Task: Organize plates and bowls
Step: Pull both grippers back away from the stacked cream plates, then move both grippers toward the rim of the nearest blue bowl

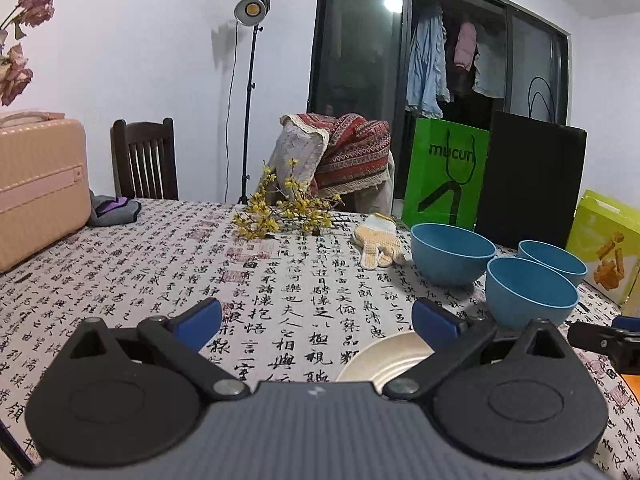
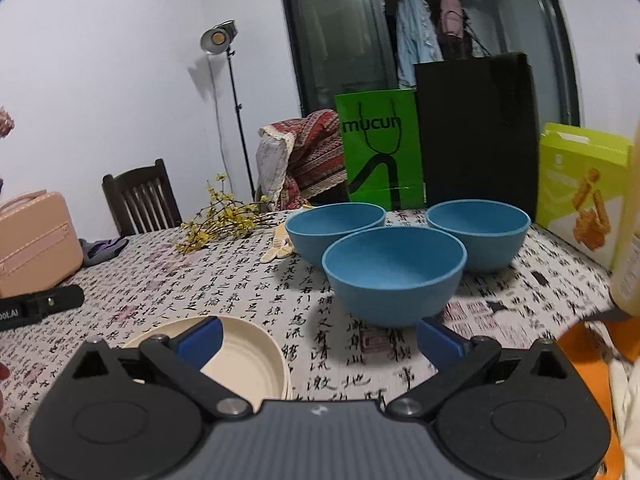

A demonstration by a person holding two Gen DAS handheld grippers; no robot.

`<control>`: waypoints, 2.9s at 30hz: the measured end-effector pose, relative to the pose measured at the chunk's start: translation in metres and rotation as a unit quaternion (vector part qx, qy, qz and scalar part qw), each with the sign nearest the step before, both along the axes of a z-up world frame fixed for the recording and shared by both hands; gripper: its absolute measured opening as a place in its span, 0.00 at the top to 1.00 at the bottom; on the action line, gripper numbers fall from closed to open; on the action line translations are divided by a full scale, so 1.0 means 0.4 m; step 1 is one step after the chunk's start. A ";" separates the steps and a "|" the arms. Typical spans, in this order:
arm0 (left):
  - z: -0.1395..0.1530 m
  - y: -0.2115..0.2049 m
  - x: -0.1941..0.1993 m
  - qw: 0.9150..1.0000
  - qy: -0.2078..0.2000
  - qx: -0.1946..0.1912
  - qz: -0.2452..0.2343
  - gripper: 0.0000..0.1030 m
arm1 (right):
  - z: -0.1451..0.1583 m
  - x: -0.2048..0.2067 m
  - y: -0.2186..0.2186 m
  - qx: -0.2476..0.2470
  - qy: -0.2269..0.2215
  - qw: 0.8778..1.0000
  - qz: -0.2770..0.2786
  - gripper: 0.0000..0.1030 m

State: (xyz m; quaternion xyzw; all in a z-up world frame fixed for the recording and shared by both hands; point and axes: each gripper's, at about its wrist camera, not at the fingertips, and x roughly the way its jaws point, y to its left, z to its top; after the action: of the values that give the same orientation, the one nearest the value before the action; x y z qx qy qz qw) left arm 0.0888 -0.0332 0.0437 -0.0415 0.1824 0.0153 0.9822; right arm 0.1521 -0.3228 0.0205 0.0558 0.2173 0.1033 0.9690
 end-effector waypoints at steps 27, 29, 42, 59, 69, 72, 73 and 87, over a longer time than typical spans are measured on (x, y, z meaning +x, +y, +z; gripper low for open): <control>0.007 -0.009 -0.002 0.997 -0.008 -0.014 -0.078 0.00 | -0.007 -0.054 -0.015 0.036 -0.012 0.998 -0.054 0.00; 0.007 -0.011 0.008 0.996 -0.006 -0.015 -0.085 0.00 | -0.008 -0.043 -0.015 0.036 -0.012 0.998 -0.057 0.00; 0.020 -0.039 0.065 0.995 0.002 -0.003 -0.100 0.00 | -0.015 0.031 -0.010 0.041 -0.001 0.997 -0.060 0.00; 0.099 -0.136 0.186 0.990 0.022 -0.018 -0.140 0.00 | 0.024 0.088 -0.102 0.059 -0.009 0.994 -0.089 0.00; 0.133 -0.212 0.257 0.988 0.039 -0.020 -0.146 0.00 | 0.032 0.122 -0.144 0.055 -0.003 0.993 -0.100 0.00; 0.143 -0.231 0.277 0.988 0.043 -0.018 -0.146 0.00 | 0.038 0.131 -0.156 0.060 0.000 0.993 -0.102 0.00; 0.146 -0.239 0.284 0.988 0.044 -0.016 -0.145 0.00 | 0.040 0.135 -0.159 0.060 0.001 0.993 -0.104 0.00; 0.144 -0.333 0.381 0.988 0.087 -0.005 -0.127 0.00 | 0.078 0.196 -0.239 0.093 0.010 0.985 -0.146 0.00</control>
State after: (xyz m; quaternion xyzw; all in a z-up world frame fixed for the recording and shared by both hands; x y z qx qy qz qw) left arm 0.2411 -0.1665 0.1012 -0.0212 0.2715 -0.1072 0.9562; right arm 0.2303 -0.4185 0.0517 0.1774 0.2057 -0.0202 0.9622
